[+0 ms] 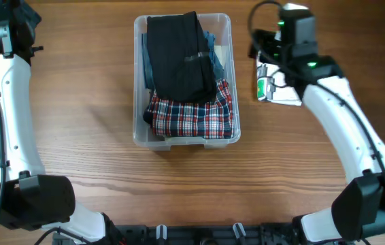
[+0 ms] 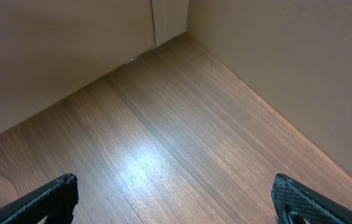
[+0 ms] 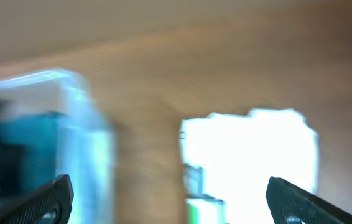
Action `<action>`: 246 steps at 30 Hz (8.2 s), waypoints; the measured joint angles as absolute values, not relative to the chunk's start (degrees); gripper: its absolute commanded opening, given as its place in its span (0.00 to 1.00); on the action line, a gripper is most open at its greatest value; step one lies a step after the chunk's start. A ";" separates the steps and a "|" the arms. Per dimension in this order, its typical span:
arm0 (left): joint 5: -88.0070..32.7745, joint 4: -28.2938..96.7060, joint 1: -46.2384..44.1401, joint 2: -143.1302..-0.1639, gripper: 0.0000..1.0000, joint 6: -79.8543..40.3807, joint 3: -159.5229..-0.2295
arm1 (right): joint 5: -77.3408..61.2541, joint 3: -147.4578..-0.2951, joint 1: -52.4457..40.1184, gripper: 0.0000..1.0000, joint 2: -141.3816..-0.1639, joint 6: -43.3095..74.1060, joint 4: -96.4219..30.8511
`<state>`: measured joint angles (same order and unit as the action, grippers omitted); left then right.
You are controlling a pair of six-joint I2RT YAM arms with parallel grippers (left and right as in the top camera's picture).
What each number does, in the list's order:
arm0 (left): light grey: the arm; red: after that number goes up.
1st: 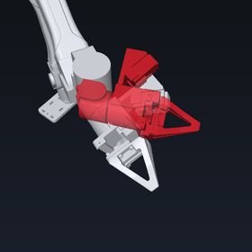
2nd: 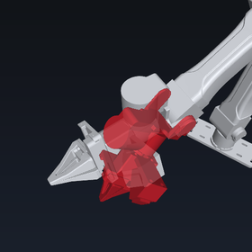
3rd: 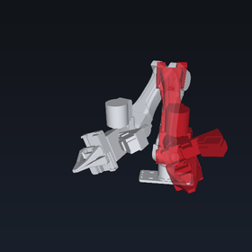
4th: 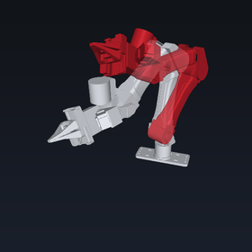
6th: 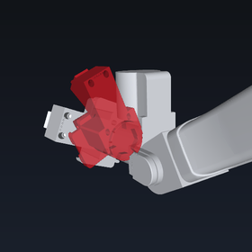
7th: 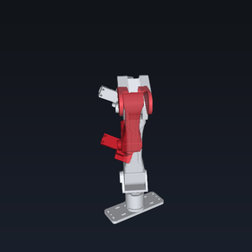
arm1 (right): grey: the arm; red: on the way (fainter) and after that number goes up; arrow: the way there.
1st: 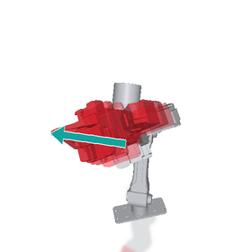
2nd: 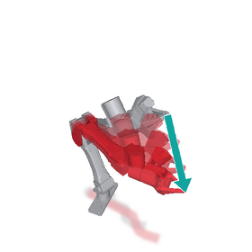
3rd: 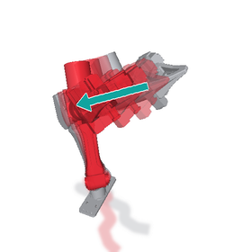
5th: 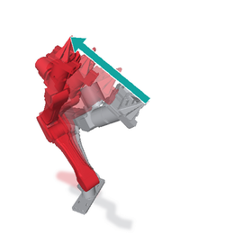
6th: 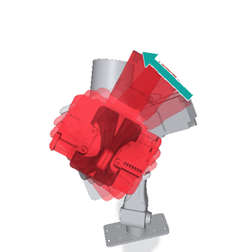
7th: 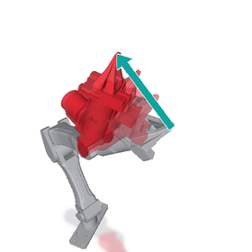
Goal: Pack container
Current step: 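Move the right gripper to the white printed t-shirt and grasp it, then lift the white t-shirt and carry it over the bin, then lower the white t-shirt onto the plaid shirt and press it down, then press the white t-shirt flat with the right gripper and release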
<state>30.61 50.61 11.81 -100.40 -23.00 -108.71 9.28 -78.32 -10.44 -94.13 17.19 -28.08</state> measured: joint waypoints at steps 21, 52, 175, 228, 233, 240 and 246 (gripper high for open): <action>30.61 50.59 11.81 -100.40 1.00 -23.00 -108.71 | -2.83 -78.30 8.82 1.00 -106.63 5.82 -34.61; 30.61 50.59 11.81 -100.40 1.00 -23.00 -108.71 | -10.35 -78.54 8.60 0.04 -104.53 5.96 -36.18; 30.61 50.59 11.81 -100.40 1.00 -23.00 -108.71 | -20.67 -78.11 -34.20 0.04 -94.24 37.80 -38.04; 30.61 50.59 11.81 -100.40 1.00 -23.00 -108.71 | -5.54 -66.63 -41.21 0.04 -97.19 45.43 -29.17; 30.61 50.59 11.81 -100.40 1.00 -23.00 -108.71 | -4.78 -63.40 -41.21 0.04 -96.79 45.43 -25.15; 30.61 50.59 11.81 -100.40 1.00 -23.00 -108.71 | -4.67 -62.61 -41.23 0.38 -96.40 45.12 -24.05; 30.61 50.59 11.81 -100.40 1.00 -23.00 -108.71 | -3.97 -62.67 -41.17 0.69 -95.37 41.71 -25.43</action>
<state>30.61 50.59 11.81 -100.40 -23.00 -108.71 -3.97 -62.67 -41.17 -95.37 41.71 -25.43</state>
